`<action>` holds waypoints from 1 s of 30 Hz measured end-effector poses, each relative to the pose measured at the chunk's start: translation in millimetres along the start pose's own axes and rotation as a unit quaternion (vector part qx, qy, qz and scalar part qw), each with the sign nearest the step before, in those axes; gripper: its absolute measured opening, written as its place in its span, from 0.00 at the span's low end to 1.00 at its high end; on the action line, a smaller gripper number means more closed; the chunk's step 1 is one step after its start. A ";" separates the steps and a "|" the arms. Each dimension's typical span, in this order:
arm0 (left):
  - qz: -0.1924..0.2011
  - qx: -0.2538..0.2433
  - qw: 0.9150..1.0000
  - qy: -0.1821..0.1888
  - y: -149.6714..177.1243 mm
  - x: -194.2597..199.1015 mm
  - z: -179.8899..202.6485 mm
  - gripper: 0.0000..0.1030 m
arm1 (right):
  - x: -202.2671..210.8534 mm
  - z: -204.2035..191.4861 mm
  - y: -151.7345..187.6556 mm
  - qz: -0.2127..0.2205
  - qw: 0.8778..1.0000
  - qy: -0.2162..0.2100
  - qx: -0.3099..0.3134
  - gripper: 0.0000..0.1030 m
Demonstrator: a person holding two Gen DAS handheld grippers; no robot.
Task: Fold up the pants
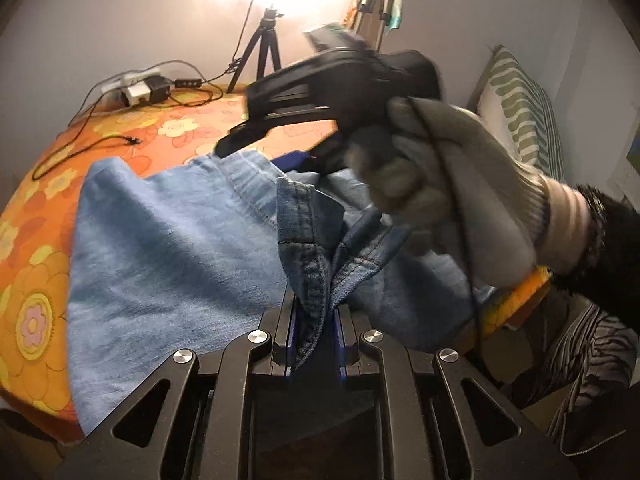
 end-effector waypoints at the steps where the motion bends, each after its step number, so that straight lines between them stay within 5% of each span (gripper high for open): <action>1: 0.001 -0.003 1.000 0.000 -0.6 -0.1 0.1 0.13 | -2.5 -1.6 -2.4 0.004 1.000 0.008 0.005 0.49; 4: 0.004 -0.009 1.000 0.001 -1.9 0.9 0.0 0.13 | -5.4 -10.7 -2.0 0.004 0.999 0.040 0.036 0.10; 5: 0.004 -0.011 1.000 0.001 -1.7 1.0 0.0 0.13 | -4.8 -14.5 0.2 0.004 0.998 0.048 0.049 0.08; 11: 0.001 -0.060 0.998 0.019 2.4 4.9 20.6 0.13 | 48.0 -6.9 14.0 0.055 0.992 0.088 0.066 0.07; 14: -0.022 -0.090 0.995 0.027 11.6 -4.3 35.9 0.13 | 60.7 15.4 28.1 0.037 0.990 0.121 0.070 0.09; 20: -0.037 -0.097 0.994 0.022 16.8 -12.4 39.0 0.13 | 94.5 41.0 16.0 0.078 0.991 0.105 0.025 0.22; 26: -0.044 -0.104 0.993 0.019 17.9 -16.0 41.2 0.13 | 77.0 11.8 -5.2 0.068 0.985 0.117 0.103 0.22; 30: -0.045 -0.098 0.994 0.023 18.3 -15.7 39.7 0.13 | 48.5 19.7 -9.9 0.030 0.979 0.171 0.108 0.31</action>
Point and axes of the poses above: each gripper's, at about its wrist camera, not at the fingertips, and x roughly against the way its jaws point, z to its right, y to its underside, the point moved 1 cm from there along -x, roughly the way its jaws point, and after that the axes turned 8 degrees about z, right-handed, at the moved point
